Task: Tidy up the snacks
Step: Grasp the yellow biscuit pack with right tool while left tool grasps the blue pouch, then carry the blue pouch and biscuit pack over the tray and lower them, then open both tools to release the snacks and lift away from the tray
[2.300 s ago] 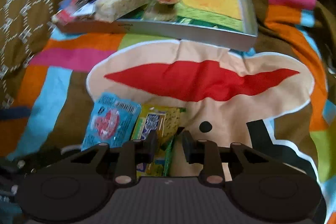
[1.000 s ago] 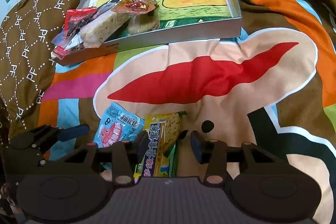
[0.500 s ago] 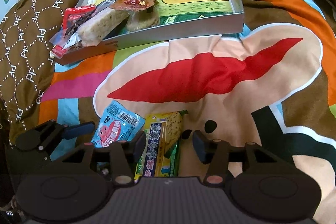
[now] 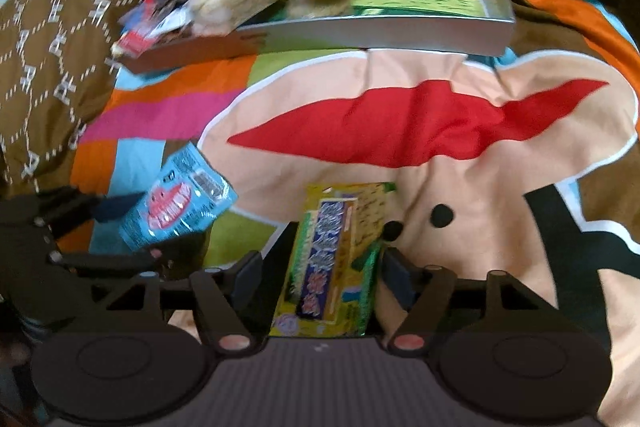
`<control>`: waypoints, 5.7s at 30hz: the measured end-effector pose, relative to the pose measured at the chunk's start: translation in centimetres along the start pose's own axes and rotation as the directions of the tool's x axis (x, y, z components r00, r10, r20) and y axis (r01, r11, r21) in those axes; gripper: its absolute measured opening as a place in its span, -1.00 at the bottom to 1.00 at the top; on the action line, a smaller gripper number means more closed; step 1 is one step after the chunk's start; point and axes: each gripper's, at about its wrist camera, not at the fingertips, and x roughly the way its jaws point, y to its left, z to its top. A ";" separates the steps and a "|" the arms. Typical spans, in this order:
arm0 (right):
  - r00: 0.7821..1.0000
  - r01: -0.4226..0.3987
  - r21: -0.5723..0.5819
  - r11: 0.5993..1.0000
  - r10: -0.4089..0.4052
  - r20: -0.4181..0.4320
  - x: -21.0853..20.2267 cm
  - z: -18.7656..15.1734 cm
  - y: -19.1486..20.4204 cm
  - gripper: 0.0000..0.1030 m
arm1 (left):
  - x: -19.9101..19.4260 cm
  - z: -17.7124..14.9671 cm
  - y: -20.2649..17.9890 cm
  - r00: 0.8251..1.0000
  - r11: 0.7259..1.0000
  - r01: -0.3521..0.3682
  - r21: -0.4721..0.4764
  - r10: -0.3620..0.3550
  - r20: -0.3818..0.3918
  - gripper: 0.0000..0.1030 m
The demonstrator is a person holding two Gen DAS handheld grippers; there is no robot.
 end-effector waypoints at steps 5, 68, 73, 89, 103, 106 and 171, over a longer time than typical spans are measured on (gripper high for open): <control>0.999 0.049 -0.019 0.999 -0.049 0.000 0.2 -0.5 1.0 0.43 | -0.1 0.0 0.6 1.000 1.000 -0.002 0.026 0.002 -0.005 0.19; 0.758 0.651 -0.558 0.514 -0.475 0.447 3.4 -4.4 9.3 -0.05 | -2.6 1.5 1.4 0.983 0.992 0.040 -0.119 -0.017 0.185 0.08; 0.731 0.681 -0.548 0.485 -0.480 0.485 3.1 -4.5 9.3 -0.05 | -3.1 1.5 1.3 0.978 0.991 0.047 -0.125 -0.020 0.208 0.08; 0.621 0.770 -0.373 0.518 -0.474 0.624 -0.2 -2.5 8.6 -0.05 | -5.7 3.1 0.6 0.951 0.989 0.047 -0.140 -0.002 0.310 0.09; 0.555 0.778 -0.230 0.585 -0.468 0.688 -2.5 -0.8 7.3 -0.04 | -6.7 7.0 0.1 0.930 0.981 0.049 -0.185 0.023 0.367 0.09; 0.546 0.771 -0.201 0.604 -0.466 0.696 -2.8 -0.4 7.0 -0.04 | -7.1 8.1 -0.1 0.922 0.980 0.046 -0.193 0.033 0.387 0.09; 0.624 0.605 -0.035 0.796 -0.446 0.641 1.8 7.9 1.1 0.50 | 3.3 20.5 -1.7 0.977 0.972 -0.044 -0.229 0.090 0.193 0.59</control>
